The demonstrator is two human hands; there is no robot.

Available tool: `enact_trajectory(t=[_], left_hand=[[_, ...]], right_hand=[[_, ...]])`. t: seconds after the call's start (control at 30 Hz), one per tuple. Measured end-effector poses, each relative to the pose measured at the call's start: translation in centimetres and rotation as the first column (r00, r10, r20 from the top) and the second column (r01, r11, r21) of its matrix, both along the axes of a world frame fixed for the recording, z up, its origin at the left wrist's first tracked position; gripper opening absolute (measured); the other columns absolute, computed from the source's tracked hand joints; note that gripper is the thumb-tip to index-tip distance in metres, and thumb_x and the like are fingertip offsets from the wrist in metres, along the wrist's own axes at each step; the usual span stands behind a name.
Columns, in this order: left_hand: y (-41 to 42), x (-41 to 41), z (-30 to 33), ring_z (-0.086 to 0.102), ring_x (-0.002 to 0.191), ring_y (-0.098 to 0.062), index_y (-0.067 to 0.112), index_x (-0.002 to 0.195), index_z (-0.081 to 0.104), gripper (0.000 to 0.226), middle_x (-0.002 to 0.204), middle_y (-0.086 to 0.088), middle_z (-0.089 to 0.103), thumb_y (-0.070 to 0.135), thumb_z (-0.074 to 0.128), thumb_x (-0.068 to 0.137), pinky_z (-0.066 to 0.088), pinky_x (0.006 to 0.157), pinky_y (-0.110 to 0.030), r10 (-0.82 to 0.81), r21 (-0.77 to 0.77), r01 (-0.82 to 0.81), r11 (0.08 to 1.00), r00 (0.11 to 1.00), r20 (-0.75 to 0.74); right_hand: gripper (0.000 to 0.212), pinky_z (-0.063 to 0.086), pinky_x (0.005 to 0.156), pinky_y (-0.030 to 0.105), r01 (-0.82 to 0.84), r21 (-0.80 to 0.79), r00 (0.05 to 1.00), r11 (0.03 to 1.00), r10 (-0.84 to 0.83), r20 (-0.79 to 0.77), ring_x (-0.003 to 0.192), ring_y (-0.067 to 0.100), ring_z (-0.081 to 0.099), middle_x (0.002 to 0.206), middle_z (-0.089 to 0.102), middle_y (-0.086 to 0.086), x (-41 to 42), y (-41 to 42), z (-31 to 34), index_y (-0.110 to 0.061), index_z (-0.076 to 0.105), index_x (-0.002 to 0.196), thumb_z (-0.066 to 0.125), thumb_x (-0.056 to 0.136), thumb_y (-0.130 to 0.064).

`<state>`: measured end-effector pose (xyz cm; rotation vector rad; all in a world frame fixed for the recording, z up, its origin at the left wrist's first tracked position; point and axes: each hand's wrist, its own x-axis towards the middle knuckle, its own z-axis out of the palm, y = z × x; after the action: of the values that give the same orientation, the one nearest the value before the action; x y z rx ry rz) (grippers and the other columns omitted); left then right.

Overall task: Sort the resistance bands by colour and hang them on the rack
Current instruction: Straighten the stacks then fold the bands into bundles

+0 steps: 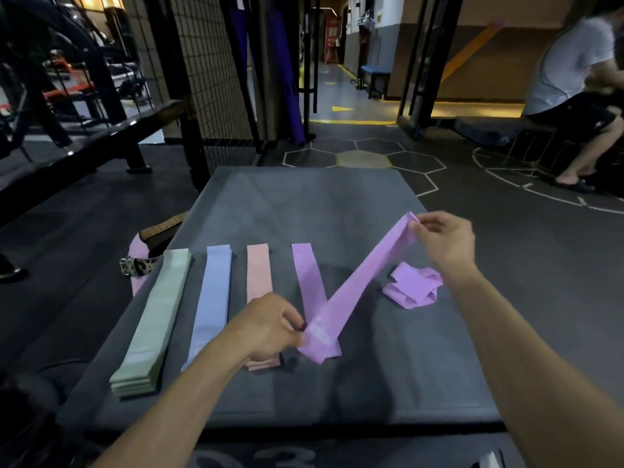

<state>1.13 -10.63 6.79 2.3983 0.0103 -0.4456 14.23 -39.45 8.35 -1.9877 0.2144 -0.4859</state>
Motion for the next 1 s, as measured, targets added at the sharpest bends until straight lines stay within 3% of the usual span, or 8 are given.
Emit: enact_trajectory(t=[0.07,0.2,0.27,0.37,0.47,0.57,0.87,1.0], left_hand=[[0.4,0.0,0.1,0.073,0.086,-0.009,0.025,0.082,0.079,0.006,0.086,0.010,0.077,0.020,0.078,0.085,0.057,0.084,-0.030,-0.014,0.032,0.014,0.999,1.000,0.015],[0.5,0.3,0.2,0.073,0.082,-0.013,0.017,0.086,0.080,0.006,0.085,0.006,0.078,0.013,0.075,0.085,0.060,0.081,-0.032,-0.009,0.026,0.009,1.000,1.000,0.011],[0.2,0.5,0.2,0.073,0.080,-0.021,0.016,0.088,0.076,0.005,0.082,0.003,0.077,0.018,0.078,0.083,0.061,0.074,-0.036,0.001,-0.010,-0.001,1.000,1.000,-0.004],[-1.2,0.4,-0.1,0.067,0.088,-0.022,0.021,0.105,0.057,0.029,0.100,0.000,0.071,0.023,0.076,0.083,0.055,0.068,-0.033,-0.008,-0.014,0.008,1.000,1.000,-0.027],[-2.5,0.7,-1.0,0.065,0.090,-0.020,0.023,0.107,0.050,0.030,0.105,0.001,0.066,0.024,0.072,0.087,0.053,0.065,-0.032,-0.042,-0.029,0.040,0.999,0.997,-0.072],[-2.9,1.2,-1.6,0.065,0.094,-0.021,0.021,0.108,0.053,0.023,0.107,-0.001,0.066,0.019,0.068,0.090,0.055,0.072,-0.034,-0.055,-0.025,0.053,0.998,0.995,-0.085],[-2.2,2.2,-2.1,0.061,0.104,-0.025,0.016,0.118,0.053,0.029,0.121,-0.004,0.060,0.020,0.069,0.094,0.051,0.078,-0.031,-0.014,-0.005,0.013,1.000,0.985,-0.173],[-2.0,2.4,-2.6,0.063,0.103,-0.024,0.018,0.114,0.056,0.033,0.114,-0.002,0.064,0.017,0.074,0.087,0.056,0.088,-0.039,0.007,-0.021,-0.012,1.000,0.977,-0.214]], right_hand=[[0.013,0.052,0.073,0.026,-0.086,-0.022,0.996,0.996,0.086,-0.013,0.078,0.011,0.069,0.085,0.075,-0.002,2.4,1.1,1.1,-0.017,0.079,0.096,0.081,0.084,-0.021],[0.014,0.052,0.063,0.018,-0.272,-0.137,0.961,0.952,0.262,-0.088,0.068,0.010,0.064,0.083,0.072,0.004,6.7,4.4,2.8,-0.010,0.077,0.098,0.079,0.085,-0.010],[0.014,0.058,0.076,0.025,-0.324,-0.234,0.944,0.917,0.296,-0.146,0.078,0.015,0.068,0.089,0.074,0.007,9.1,6.2,2.9,-0.011,0.077,0.099,0.079,0.084,-0.011],[0.014,0.057,0.091,0.039,-0.425,-0.389,0.902,0.818,0.344,-0.262,0.090,0.019,0.069,0.095,0.076,0.007,11.8,9.1,2.3,-0.016,0.079,0.098,0.080,0.084,-0.016],[0.013,0.056,0.085,0.033,-0.532,-0.428,0.840,0.730,0.390,-0.378,0.088,0.017,0.067,0.097,0.076,0.006,13.7,12.0,0.7,-0.014,0.079,0.095,0.080,0.083,-0.018],[0.006,0.054,0.083,0.028,-0.596,-0.499,0.799,0.629,0.405,-0.444,0.088,0.015,0.068,0.095,0.076,0.001,14.8,14.0,-1.4,-0.021,0.078,0.088,0.078,0.082,-0.019],[0.012,0.046,0.058,0.014,-0.677,-0.367,0.726,0.638,0.501,-0.471,0.069,0.009,0.062,0.083,0.073,0.002,16.2,16.0,-6.4,-0.012,0.077,0.094,0.080,0.083,-0.013],[0.011,0.047,0.066,0.018,-0.673,-0.372,0.731,0.640,0.495,-0.470,0.071,0.009,0.061,0.081,0.071,-0.001,16.4,16.5,-7.6,-0.016,0.077,0.092,0.081,0.082,-0.014]])
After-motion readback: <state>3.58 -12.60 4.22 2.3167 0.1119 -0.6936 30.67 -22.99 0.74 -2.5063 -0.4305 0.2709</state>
